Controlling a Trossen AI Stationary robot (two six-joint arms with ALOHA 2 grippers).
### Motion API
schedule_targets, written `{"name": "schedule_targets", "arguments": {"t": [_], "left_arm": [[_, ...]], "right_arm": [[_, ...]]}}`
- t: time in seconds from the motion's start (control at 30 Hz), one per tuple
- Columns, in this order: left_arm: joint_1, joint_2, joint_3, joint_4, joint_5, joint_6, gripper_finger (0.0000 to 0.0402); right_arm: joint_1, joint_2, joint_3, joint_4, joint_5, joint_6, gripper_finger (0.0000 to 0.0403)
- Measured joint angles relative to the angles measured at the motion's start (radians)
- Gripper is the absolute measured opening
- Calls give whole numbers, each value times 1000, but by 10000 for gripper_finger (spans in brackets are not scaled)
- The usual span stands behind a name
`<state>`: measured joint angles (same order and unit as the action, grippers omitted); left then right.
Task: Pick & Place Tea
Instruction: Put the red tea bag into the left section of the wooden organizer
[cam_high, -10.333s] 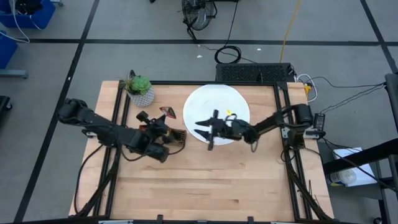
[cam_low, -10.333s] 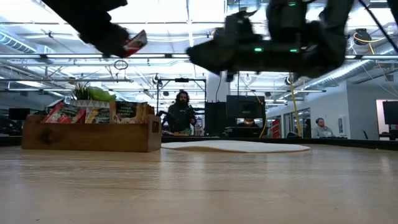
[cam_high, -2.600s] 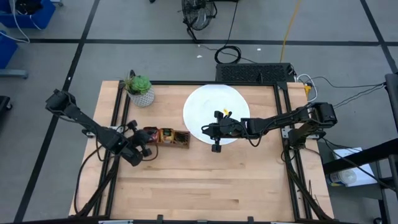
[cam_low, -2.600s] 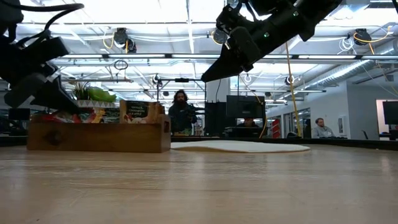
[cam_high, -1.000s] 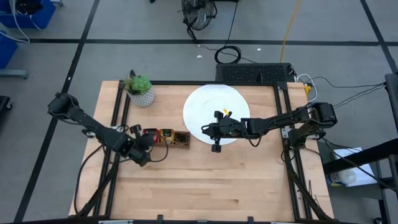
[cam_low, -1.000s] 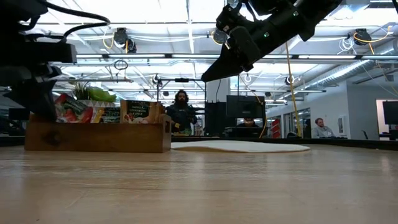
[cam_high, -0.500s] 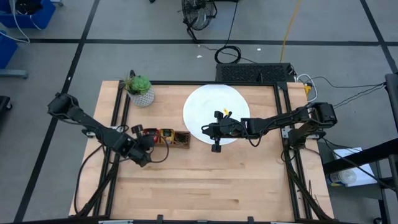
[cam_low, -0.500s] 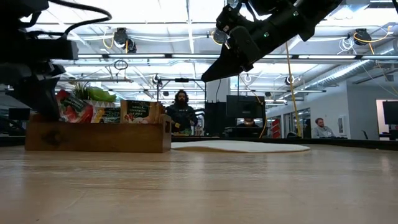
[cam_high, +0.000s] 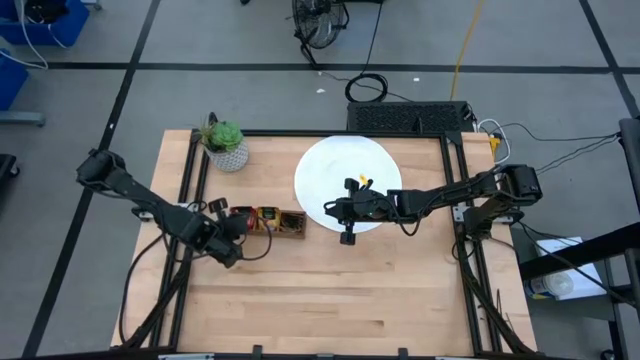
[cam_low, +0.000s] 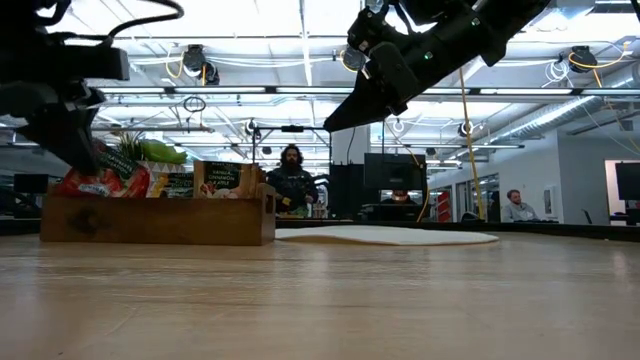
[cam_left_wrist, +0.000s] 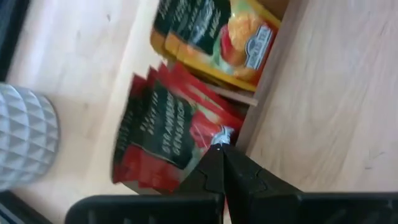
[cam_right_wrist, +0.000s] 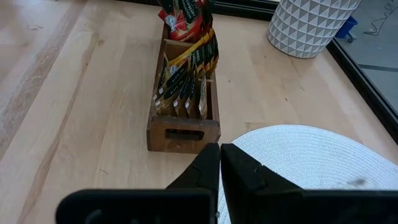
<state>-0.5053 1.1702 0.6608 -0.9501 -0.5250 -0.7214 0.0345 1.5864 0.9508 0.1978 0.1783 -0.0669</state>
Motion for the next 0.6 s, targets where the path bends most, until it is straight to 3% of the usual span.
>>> {"name": "schedule_targets", "arguments": {"t": [0.37, 0.6], "left_arm": [[1, 0, -92, 17, 36, -107, 5], [2, 0, -113, 20, -7, -112, 6]], "right_arm": [[0, 0, 0, 0, 0, -1, 6], [0, 0, 0, 0, 0, -5, 6]]}}
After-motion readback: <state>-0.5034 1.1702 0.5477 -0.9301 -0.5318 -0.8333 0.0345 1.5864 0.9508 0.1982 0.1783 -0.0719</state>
